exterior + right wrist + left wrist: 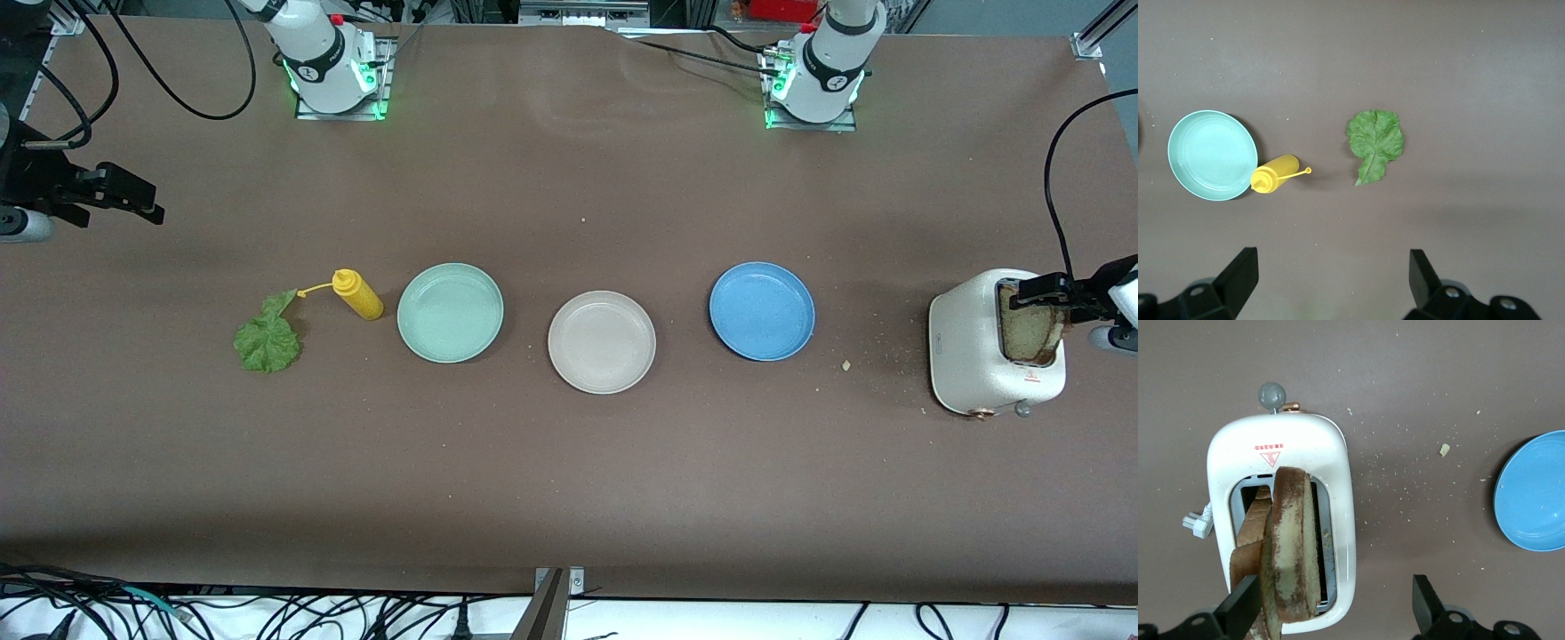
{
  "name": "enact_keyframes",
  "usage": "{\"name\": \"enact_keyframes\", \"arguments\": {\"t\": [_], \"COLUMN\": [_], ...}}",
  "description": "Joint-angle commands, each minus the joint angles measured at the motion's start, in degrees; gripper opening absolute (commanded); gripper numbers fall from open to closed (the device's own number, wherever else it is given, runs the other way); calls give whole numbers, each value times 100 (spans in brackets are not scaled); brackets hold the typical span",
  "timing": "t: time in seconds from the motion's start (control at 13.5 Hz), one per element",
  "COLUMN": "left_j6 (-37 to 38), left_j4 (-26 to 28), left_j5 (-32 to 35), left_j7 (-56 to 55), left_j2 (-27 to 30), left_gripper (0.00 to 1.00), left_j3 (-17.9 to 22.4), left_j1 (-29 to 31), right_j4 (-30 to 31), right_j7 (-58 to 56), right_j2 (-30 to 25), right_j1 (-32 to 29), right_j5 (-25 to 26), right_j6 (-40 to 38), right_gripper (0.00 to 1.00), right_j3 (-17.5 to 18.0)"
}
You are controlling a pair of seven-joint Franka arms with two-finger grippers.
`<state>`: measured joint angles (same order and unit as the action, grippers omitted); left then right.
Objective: Make sandwich in beige plate with both arms
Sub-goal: 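Lower the left gripper onto the toast slice in the white toaster, then grasp the toast with the left gripper and lift it out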
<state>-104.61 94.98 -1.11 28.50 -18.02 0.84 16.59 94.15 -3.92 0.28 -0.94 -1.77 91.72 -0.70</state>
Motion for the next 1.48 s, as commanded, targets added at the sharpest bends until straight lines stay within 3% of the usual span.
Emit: {"name": "enact_keyframes", "arguments": {"t": [0.0, 0.15, 0.44, 0.67, 0.96, 1.19, 1.41], "left_j6": [-24, -24, 11, 29, 29, 64, 483], "left_j4": [-23, -32, -32, -32, -76, -164, -733], "left_j5": [-179, -179, -109, -83, -82, -74, -74], "left_j7": [208, 208, 217, 489, 489, 489, 507], "left_j2": [-96, -148, -166, -175, -175, -131, -114], "left_gripper": [100, 95, 53, 37, 1, 0, 0], "left_j3": [-40, -31, -40, -22, -22, -22, -31], "left_j1": [81, 81, 81, 108, 169, 169, 161], "right_j4": [-108, -108, -108, -108, -116, -116, -108], "right_j7": [67, 67, 67, 67, 67, 67, 67], "right_j2": [16, 16, 16, 16, 16, 16, 16], "right_j1": [42, 42, 42, 42, 42, 42, 42], "right_j5": [-25, -25, -25, -25, -25, -25, -25], "right_j6": [-102, -102, -102, -102, -102, -102, -102], "right_gripper": [100, 100, 100, 100, 100, 100, 100], "right_j3": [-36, -36, -36, -36, -36, -36, -36]}}
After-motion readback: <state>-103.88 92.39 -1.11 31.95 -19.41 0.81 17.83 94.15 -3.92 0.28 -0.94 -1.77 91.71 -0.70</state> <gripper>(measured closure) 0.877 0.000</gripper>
